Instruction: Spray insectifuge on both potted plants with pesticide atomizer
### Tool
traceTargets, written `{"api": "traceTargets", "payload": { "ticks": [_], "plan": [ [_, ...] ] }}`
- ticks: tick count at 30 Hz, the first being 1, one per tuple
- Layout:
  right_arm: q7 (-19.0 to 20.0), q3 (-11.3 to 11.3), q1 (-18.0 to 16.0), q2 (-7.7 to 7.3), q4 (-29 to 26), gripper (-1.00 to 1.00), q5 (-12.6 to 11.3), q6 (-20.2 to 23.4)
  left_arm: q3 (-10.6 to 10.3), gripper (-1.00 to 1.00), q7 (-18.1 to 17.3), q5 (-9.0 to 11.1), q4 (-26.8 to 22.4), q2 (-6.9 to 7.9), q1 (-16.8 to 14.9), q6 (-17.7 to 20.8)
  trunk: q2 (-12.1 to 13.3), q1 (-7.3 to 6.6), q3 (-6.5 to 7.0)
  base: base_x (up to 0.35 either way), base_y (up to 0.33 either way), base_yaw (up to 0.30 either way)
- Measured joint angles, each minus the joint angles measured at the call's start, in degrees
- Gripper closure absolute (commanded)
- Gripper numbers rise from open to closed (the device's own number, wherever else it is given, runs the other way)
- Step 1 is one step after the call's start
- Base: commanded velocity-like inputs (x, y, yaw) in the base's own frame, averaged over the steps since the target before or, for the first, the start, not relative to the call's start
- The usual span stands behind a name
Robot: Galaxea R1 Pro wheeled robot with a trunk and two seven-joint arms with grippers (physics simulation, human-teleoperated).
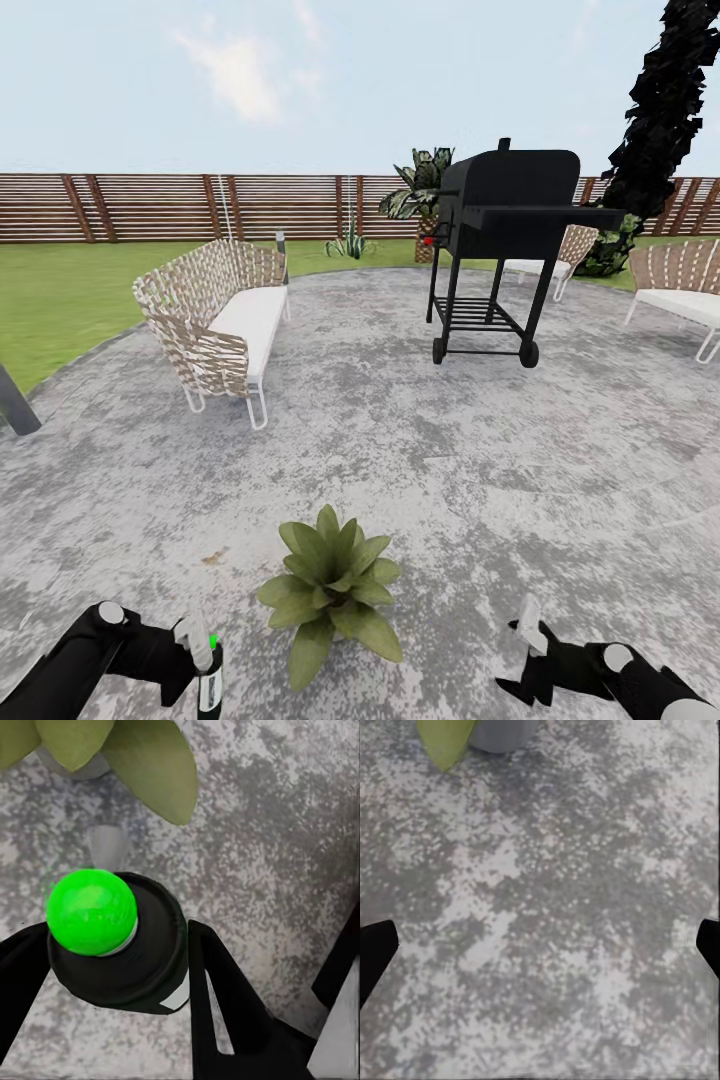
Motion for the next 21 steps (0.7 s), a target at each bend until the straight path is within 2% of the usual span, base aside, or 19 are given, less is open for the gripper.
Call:
{"api": "traceTargets", "payload": {
  "ticks": [1, 3, 5, 6, 7, 8, 9, 11, 12, 15, 17, 20, 21],
  "plan": [
    [-1.3, 0.0, 0.0, -0.02, 0.3, -1.0, 0.0, 0.0, -0.1, 1.0, 0.0, 0.0, 0.0, 0.01, -0.1, 1.2, 0.0, 0.0, 0.0, 0.0, 0.0, 0.0],
    [-7.0, -0.1, 0.3, 0.29, 2.6, -1.0, 0.0, -0.1, -0.3, 1.0, 0.0, -0.1, 0.0, 0.06, -0.4, 4.0, 0.0, 0.0, 0.0, 0.0, 0.0, 0.0],
    [-18.8, -1.3, 0.7, 0.57, 7.8, -1.0, -1.0, -0.2, -0.3, 1.0, -0.1, -0.2, 0.0, 0.11, -0.8, 7.7, 0.0, 0.0, 0.0, 0.0, 0.0, 0.0],
    [-22.7, -2.2, 0.8, 0.76, 9.2, -1.0, -2.2, -0.2, -0.4, 1.0, -0.2, -0.2, -0.1, 0.04, -0.8, 9.0, 0.0, 0.0, 0.0, 0.0, 0.0, 0.0],
    [-27.1, -3.3, 1.1, 1.02, 10.4, -1.0, -4.6, -0.2, -0.5, 1.0, -0.2, -0.4, -0.3, -0.08, -0.8, 10.9, 0.0, 0.0, 0.0, 0.0, 0.0, 0.0],
    [-28.9, -3.8, 1.4, 1.13, 10.8, -1.0, -6.8, -0.2, -0.5, 1.0, -0.2, -0.6, -0.5, -0.13, -0.9, 12.3, 0.0, 0.0, 0.0, 0.0, 0.0, 0.0],
    [-30.5, -4.2, 2.2, 1.34, 11.2, -1.0, -11.0, -0.1, -0.5, 1.0, -0.2, -1.1, -0.7, -0.19, -0.9, 14.4, 0.0, 0.0, 0.0, 0.0, 0.0, 0.0],
    [-31.5, -4.5, 3.3, 2.62, 11.5, -1.0, -16.5, -0.1, -0.6, 1.0, -0.2, -2.5, -0.9, -0.45, -1.0, 17.8, 0.0, 0.0, 0.0, 0.0, 0.0, 0.0],
    [-31.7, -4.6, 3.7, 3.22, 11.6, -1.0, -17.8, -0.1, -0.6, 1.0, -0.2, -3.4, -1.0, -0.56, -1.0, 19.2, 0.0, 0.0, 0.0, 0.0, 0.0, 0.0],
    [-32.2, -4.7, 6.0, 4.34, 11.6, -1.0, -19.9, -0.1, -0.6, 1.0, -0.4, -7.6, -1.5, -1.15, -3.2, 24.9, 0.0, 0.0, 0.0, 0.0, 0.0, 0.0],
    [-32.3, -4.8, 6.3, 4.38, 11.6, -1.0, -20.1, -0.1, -1.3, 1.0, -1.1, -9.0, -1.5, -1.61, -5.0, 27.8, 0.0, 0.0, 0.0, 0.0, 0.0, 0.0],
    [-32.4, -4.8, 6.3, 4.38, 11.6, -1.0, -20.2, -0.1, -7.1, 1.0, -4.9, -11.2, -1.6, -2.23, -8.6, 30.1, 0.0, 0.0, 0.01, 0.0, 0.0, 0.0],
    [-32.4, -4.8, 6.4, 4.44, 11.6, -1.0, -20.3, -0.1, -9.2, 1.0, -6.5, -12.0, -1.6, -2.32, -9.9, 32.1, 0.0, 0.0, 0.01, 0.0, 0.0, 0.0]
  ]
}}
